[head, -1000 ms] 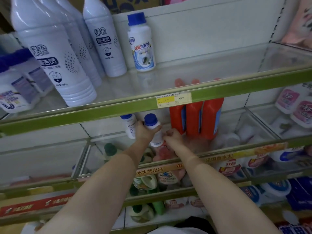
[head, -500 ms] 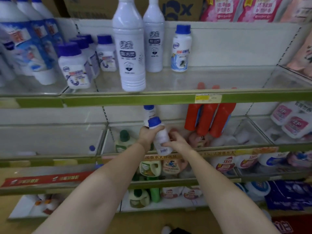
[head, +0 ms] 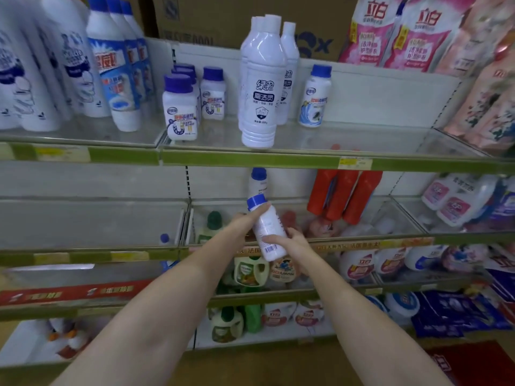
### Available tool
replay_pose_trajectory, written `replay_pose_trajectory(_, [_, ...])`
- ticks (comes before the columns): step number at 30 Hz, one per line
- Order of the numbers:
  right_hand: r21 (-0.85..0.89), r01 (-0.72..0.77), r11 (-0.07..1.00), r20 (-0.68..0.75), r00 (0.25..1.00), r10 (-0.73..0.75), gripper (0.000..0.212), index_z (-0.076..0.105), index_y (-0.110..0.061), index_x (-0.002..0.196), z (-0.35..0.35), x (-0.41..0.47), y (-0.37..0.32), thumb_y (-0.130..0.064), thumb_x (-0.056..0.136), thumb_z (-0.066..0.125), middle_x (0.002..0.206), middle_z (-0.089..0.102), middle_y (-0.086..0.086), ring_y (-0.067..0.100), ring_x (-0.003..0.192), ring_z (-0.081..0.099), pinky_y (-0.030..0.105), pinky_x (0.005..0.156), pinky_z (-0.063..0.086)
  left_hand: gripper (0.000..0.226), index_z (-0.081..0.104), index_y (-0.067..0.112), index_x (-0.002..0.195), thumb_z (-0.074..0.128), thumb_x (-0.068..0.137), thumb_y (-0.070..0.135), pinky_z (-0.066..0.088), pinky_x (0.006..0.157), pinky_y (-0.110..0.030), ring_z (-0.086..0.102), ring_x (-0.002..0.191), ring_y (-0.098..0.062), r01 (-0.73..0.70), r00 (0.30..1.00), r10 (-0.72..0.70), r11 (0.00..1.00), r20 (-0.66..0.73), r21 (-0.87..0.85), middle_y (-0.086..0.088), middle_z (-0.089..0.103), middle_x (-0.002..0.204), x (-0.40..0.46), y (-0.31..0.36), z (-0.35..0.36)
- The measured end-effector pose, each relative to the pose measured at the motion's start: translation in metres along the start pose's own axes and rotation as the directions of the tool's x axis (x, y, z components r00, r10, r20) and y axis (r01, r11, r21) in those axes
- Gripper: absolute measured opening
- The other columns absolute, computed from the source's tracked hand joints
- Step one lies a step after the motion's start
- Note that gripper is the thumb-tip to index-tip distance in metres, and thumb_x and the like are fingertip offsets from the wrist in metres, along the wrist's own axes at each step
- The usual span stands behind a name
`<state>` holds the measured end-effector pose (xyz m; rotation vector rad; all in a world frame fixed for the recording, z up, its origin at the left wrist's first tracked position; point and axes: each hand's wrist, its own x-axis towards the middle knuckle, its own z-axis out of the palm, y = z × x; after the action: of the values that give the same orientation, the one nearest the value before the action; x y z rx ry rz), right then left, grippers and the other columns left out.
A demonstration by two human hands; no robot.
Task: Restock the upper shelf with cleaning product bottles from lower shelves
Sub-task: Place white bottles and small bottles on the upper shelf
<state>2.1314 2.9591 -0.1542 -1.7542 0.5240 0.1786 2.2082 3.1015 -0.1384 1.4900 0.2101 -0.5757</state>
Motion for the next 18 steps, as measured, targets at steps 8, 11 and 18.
replay_pose_trajectory(8, [-0.691, 0.078, 0.719, -0.139, 0.961, -0.238, 0.105, 0.036, -0.017, 0.138, 0.033, -0.018, -0.025, -0.058, 0.053, 0.082, 0.132, 0.046, 0.009, 0.032, 0.121, 0.054, 0.043, 0.093, 0.05, 0.084, 0.063, 0.007, 0.118, 0.098, 0.05, 0.042, 0.053, 0.095, -0.055, 0.072, 0.097, -0.036, 0.161, 0.979, -0.149, 0.984, 0.138, -0.076, -0.018, 0.074, 0.105, -0.025, 0.01, -0.022])
replay_pose_trajectory(11, [-0.755, 0.091, 0.649, -0.144, 0.943, -0.299, 0.105, 0.032, -0.015, 0.142, 0.05, -0.024, -0.031, -0.057, 0.061, 0.083, 0.138, 0.044, 0.013, 0.035, 0.127, 0.05, 0.044, 0.099, 0.046, 0.067, 0.062, 0.007, 0.108, 0.094, 0.059, 0.039, 0.053, 0.095, -0.052, 0.071, 0.094, -0.034, 0.121, 0.992, -0.116, 0.985, 0.046, -0.126, -0.017, 0.074, 0.1, -0.027, 0.012, -0.024])
replay_pose_trajectory(18, [-0.386, 0.13, 0.913, 0.224, 0.974, -0.044, 0.087, 0.035, -0.02, 0.145, 0.038, -0.039, -0.049, -0.037, 0.077, 0.086, 0.128, 0.058, -0.001, 0.011, 0.102, 0.057, 0.034, 0.093, 0.048, 0.057, 0.063, 0.005, 0.108, 0.091, 0.064, 0.028, 0.06, 0.077, -0.044, 0.074, 0.084, -0.031, -0.048, 0.998, 0.041, 0.981, -0.039, -0.19, -0.015, 0.075, 0.094, -0.028, 0.01, -0.044])
